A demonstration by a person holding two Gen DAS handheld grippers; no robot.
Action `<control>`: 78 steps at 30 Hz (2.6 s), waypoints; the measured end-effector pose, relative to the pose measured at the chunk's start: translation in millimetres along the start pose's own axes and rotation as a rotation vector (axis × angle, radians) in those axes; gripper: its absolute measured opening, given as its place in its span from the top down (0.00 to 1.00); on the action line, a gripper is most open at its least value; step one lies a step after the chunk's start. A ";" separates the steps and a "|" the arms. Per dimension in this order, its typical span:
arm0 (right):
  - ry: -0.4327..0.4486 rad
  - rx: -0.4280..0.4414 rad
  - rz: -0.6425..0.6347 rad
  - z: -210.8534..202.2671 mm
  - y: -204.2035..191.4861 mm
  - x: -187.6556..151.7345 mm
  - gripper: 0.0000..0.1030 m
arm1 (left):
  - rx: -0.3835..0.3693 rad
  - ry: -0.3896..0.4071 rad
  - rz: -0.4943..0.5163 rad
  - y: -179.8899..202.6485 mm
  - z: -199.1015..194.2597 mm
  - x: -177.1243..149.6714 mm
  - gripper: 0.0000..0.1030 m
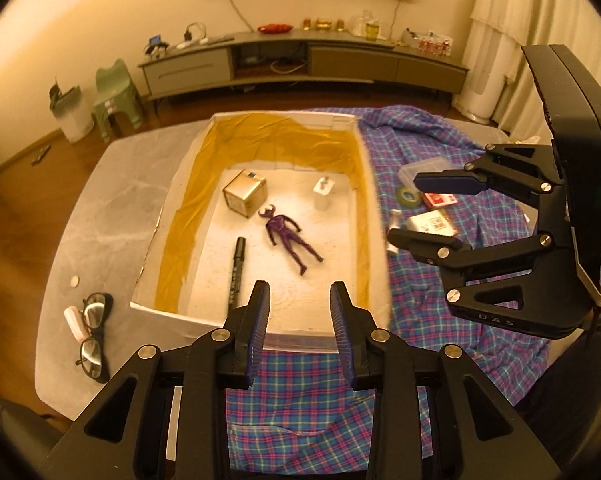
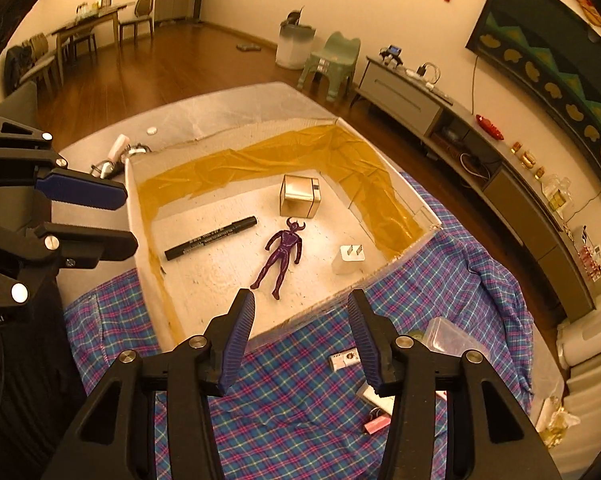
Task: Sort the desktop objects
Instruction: 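Move both open tools back over the items on the shirt, then grasp the pink binder clip with the left tool while the right tool grasps the tissue pack, then lift and carry the pink clip and tissue pack over the cardboard box with both tools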
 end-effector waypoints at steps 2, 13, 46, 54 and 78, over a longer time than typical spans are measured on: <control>0.040 0.027 0.029 -9.1 2.0 -6.6 0.51 | -0.002 0.013 0.014 10.0 -3.8 -1.3 0.68; 0.199 0.135 0.288 -39.5 57.0 -61.8 0.49 | -0.059 0.011 0.053 69.9 2.3 -0.1 0.64; -0.083 0.075 0.476 126.5 138.1 -135.4 0.22 | -0.156 -0.166 -0.037 139.4 158.5 1.5 0.62; -0.072 0.125 0.643 98.5 183.7 -141.0 0.25 | -0.244 -0.169 0.030 179.4 176.2 13.9 0.60; -0.006 0.231 0.760 39.5 195.2 -159.0 0.25 | -0.222 -0.067 0.052 192.5 184.7 29.3 0.85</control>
Point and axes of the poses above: each gripper's, at about its wrist camera, not at the fingertips, and z roughly the way its jaws point, y to its right, x to its top, the point moved 7 cm from there along z, roughly the way its jaws point, and after that the axes turned 6 degrees about z, right-handed, at the moved point
